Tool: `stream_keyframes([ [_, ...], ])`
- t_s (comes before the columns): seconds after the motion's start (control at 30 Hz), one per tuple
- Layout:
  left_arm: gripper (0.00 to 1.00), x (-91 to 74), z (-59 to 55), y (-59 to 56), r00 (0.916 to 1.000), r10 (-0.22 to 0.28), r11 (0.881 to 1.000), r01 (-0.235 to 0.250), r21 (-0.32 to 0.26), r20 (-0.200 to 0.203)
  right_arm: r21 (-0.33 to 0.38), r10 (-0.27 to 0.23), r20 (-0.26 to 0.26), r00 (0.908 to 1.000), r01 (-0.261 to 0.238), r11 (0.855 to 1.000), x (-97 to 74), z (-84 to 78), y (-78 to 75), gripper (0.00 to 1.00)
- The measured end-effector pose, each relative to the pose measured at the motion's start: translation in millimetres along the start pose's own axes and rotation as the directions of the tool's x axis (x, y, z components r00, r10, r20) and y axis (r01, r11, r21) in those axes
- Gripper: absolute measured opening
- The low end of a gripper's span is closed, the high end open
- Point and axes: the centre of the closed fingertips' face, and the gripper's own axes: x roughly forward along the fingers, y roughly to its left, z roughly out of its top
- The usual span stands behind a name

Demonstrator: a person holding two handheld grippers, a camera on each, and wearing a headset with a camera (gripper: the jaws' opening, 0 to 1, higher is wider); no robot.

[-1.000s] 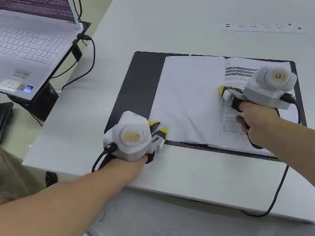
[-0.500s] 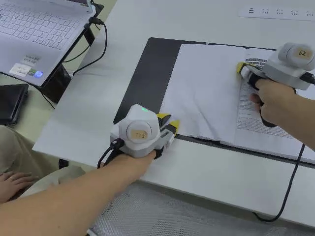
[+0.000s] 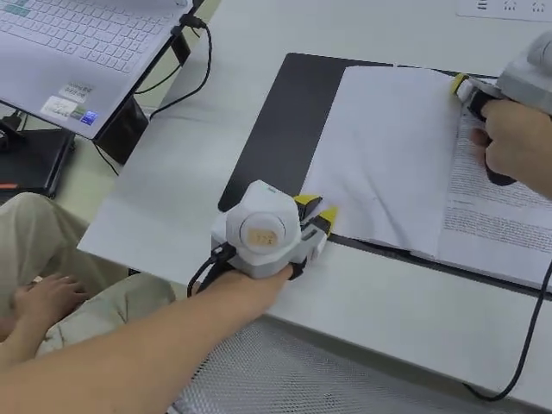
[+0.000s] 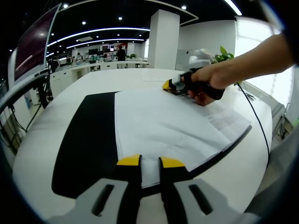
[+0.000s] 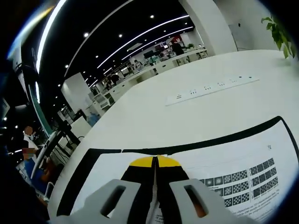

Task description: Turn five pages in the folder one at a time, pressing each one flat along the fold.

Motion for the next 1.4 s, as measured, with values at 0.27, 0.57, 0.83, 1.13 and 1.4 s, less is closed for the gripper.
stream_keyframes([
  [0.27, 0.13, -0.2, 0.1, -0.1, 1.0000, 0.000, 1.000, 0.000, 0.001, 0.002, -0.005, 0.049, 0.020, 0.9986, -0.049, 0.999, -17.1, -15.2, 7.9, 0.00],
  [0.57, 0.13, -1.0, 0.5, -0.7, 1.0000, 0.001, 1.000, -0.001, -0.002, 0.004, 0.012, 0.102, 0.027, 0.9945, -0.102, 0.995, -41.8, -35.1, 19.1, 0.00],
  [0.83, 0.13, -1.1, 0.4, -1.1, 1.0000, -0.002, 1.000, 0.002, 0.008, 0.005, 0.070, 0.131, 0.057, 0.9897, -0.135, 0.988, -73.8, -49.7, 26.1, 0.00],
  [1.13, 0.13, -0.5, -0.3, -0.4, 1.0000, -0.001, 1.000, 0.001, 0.009, 0.007, 0.097, 0.144, 0.049, 0.9883, -0.149, 0.984, -102.1, -64.9, 45.5, 0.00],
  [1.4, 0.13, -1.8, 0.1, -0.7, 1.0000, -0.002, 1.000, 0.002, 0.013, 0.009, 0.126, 0.147, 0.053, 0.9876, -0.153, 0.980, -117.6, -72.4, 52.3, 0.00],
])
